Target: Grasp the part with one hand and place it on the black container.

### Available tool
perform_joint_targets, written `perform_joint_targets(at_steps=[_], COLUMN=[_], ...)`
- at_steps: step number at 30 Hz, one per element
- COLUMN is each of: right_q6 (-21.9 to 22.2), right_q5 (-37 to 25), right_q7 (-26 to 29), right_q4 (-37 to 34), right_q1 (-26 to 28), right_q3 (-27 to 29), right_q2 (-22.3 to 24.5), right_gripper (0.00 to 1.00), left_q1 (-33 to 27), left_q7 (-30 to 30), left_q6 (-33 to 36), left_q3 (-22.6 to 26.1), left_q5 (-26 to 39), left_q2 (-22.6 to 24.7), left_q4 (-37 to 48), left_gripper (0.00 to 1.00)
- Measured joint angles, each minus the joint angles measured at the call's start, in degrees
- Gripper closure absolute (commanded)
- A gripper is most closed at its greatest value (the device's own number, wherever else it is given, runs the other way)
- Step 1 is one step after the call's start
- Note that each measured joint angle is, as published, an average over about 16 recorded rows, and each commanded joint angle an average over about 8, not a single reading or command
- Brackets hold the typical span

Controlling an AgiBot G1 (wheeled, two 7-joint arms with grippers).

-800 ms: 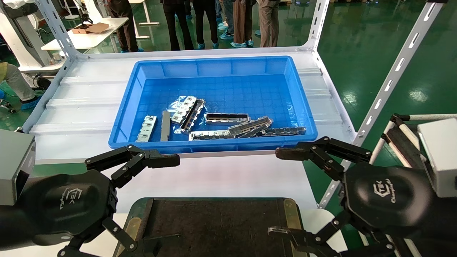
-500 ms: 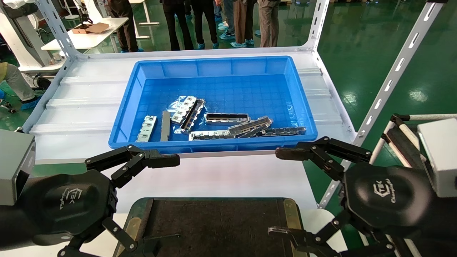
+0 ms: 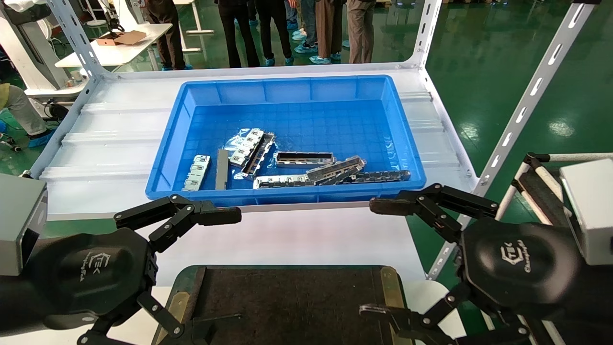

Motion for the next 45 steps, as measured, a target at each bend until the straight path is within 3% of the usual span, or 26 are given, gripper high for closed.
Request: perform_joint_targets(at_steps=[32,45], right_q6=[0.00,-0.01], right_q5=[0.00,0.00], right_q7=[0.00,-0.01], right_q4=[-0.01,-0.02], right_q1=[0.00,0.01], right_q3=[0.00,-0.01], right_q2=[0.00,0.00], right_gripper=[0.00,0.00], left_q1=[-0.05,-0.73], left_q7=[0.20,-0.72], left_q6=[-0.55,-5.33], left_q3=[0.08,0.78], left_q5=[0.44,3.56], left_q2=[0.27,1.51], left_q4=[0.03,-0.65], left_gripper=[0.00,0.00])
